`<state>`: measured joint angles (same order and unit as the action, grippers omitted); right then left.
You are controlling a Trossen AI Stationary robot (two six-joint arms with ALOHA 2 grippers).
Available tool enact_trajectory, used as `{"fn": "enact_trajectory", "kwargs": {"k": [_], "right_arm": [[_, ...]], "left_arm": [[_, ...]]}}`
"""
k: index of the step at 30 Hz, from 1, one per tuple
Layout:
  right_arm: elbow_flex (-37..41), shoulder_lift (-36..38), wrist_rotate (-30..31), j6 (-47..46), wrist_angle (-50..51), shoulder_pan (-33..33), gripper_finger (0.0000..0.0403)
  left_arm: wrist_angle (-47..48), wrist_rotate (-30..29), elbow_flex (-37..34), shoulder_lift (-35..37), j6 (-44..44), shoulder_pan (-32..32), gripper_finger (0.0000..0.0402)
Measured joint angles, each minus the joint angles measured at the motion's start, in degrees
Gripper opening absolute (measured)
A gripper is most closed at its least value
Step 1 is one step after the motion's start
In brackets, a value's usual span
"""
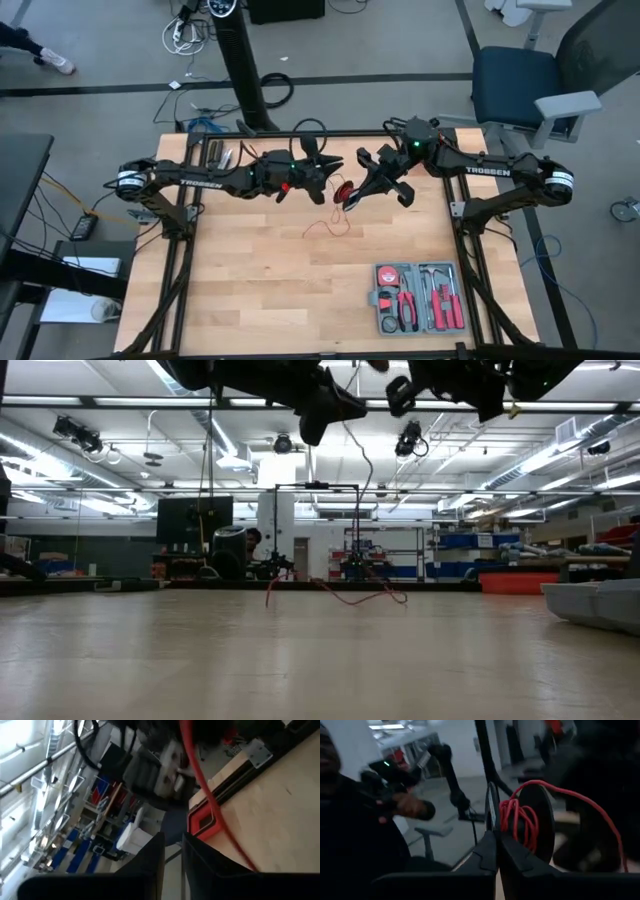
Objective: Coil cords
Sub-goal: Coil the wire
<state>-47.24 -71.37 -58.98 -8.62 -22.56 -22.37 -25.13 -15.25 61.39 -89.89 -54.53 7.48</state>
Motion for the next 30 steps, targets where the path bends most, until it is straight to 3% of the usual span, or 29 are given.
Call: {"fn": "enact_trajectory", "kwargs": {"k": [5, 9, 18, 30], "right_arm": [[0.0, 0.0, -1.44, -6.22, -10.99, 0.69, 0.0001], [0.0, 0.0, 0.52, -11.69, -17.89, 1.46, 0.0001], [4.21, 0.0, 18.24, -18.78, -38.31, 4.58, 0.0001], [5.38, -0.02, 20.19, -17.45, -41.9, 5.03, 0.0001]], "left_arm": [[0.03, 0.18, 0.0, 0.46, 4.24, 1.67, 0.0072], [-0.19, 3.65, 0.0, 0.63, 9.44, 2.85, 0.0072], [-1.14, 5.79, 0.0, 0.78, 15.92, 3.29, 0.0072], [2.44, 3.9, 0.0, 6.89, 16.35, 4.2, 0.0072]]}}
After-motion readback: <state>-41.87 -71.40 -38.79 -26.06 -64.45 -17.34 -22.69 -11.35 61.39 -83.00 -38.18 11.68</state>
